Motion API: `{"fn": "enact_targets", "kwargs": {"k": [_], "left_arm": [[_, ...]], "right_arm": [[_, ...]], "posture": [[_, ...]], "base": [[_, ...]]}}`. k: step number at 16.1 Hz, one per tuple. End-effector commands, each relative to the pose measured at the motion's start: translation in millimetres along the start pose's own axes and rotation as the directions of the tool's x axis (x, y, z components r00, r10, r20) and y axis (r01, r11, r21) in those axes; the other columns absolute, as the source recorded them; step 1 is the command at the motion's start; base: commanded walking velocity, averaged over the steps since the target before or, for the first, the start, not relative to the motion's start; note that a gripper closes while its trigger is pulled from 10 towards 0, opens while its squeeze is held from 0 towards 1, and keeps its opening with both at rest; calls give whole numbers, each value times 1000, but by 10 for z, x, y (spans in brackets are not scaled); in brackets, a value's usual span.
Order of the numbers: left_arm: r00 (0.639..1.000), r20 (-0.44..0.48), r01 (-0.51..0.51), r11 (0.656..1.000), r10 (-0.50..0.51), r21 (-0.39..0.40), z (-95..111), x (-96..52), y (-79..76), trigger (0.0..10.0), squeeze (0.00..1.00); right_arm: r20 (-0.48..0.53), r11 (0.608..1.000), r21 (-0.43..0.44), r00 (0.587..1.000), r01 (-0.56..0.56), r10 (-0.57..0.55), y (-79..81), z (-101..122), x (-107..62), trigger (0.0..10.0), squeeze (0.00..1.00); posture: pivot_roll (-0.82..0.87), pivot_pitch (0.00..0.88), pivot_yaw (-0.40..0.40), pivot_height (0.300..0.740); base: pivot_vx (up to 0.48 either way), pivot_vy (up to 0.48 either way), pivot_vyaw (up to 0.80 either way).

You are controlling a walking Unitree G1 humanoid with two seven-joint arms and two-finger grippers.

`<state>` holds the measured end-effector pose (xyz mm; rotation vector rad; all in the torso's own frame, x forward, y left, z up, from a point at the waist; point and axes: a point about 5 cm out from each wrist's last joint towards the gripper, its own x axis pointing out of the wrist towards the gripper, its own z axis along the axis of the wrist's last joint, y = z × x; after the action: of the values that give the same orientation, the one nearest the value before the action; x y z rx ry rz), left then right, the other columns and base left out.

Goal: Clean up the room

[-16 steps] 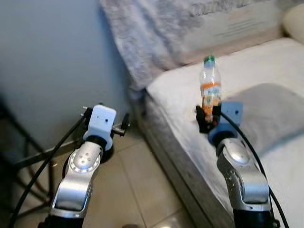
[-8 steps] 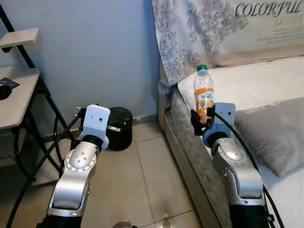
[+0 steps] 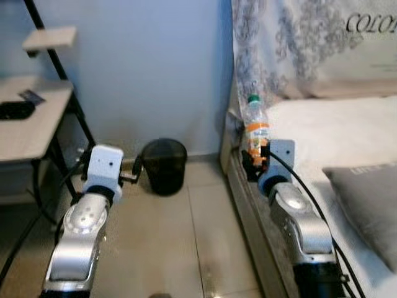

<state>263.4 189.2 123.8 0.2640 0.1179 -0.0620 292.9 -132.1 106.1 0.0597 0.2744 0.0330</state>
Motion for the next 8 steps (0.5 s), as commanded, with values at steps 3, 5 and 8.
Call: {"fn": "enact_targets", "kwargs": {"k": [3, 5, 8], "left_arm": [[999, 19, 40, 999, -40, 4, 38, 9, -87, 10000, 0], [999, 20, 44, 999, -44, 5, 39, 11, -87, 10000, 0], [998, 26, 48, 999, -48, 13, 61, 36, -87, 10000, 0]], "right_arm": [[12, 999, 1, 999, 39, -39, -100, 0, 9, 10000, 0], [8, 999, -1, 999, 46, -46, -112, -9, 5, 10000, 0], [-5, 998, 17, 998, 65, -65, -151, -45, -1, 10000, 0]], "posture": [[89, 0, 3, 740], [88, 0, 5, 740], [87, 0, 3, 740]], "base": [[307, 0, 0], [308, 0, 0], [322, 0, 0]]}}
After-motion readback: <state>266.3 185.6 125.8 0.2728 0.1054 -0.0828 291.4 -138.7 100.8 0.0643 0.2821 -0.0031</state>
